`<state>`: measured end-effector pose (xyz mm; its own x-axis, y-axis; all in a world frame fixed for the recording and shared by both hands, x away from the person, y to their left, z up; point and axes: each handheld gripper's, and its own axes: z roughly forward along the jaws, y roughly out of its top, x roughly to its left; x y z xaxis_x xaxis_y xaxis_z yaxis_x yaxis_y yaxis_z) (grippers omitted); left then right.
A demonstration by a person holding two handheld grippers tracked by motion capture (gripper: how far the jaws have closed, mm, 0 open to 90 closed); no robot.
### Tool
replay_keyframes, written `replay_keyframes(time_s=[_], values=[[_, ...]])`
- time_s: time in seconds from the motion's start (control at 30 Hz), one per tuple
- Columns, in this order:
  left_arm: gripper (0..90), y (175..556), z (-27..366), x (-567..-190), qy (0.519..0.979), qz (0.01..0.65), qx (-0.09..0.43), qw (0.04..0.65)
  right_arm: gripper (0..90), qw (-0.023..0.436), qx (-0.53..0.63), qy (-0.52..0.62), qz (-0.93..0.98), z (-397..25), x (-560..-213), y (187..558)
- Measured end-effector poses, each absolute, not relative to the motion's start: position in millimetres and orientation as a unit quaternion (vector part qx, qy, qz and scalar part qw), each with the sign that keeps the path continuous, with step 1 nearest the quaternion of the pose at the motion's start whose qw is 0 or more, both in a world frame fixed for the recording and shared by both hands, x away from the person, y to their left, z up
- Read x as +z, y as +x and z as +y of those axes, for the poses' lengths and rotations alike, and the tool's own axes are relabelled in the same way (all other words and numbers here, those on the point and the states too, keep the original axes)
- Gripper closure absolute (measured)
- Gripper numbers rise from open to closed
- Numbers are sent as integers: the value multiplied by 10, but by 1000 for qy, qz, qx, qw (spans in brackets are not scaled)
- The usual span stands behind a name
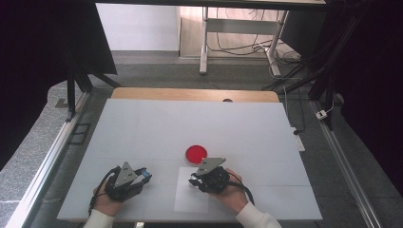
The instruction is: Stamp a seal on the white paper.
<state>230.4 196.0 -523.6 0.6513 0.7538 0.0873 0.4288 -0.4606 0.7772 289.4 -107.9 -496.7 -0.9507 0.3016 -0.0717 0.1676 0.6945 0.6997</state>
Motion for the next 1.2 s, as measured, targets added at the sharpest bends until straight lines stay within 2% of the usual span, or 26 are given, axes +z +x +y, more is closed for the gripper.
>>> replay_keyframes(time_s=[0.73,1.2], values=[[642,2304,1965,-5237,827,358,216,376,752,96,363,120,919,-1046,-5010,2900],[642,2300,1950,-5238,829,355,214,375,755,72,348,137,925,-1022,-5035,2961]])
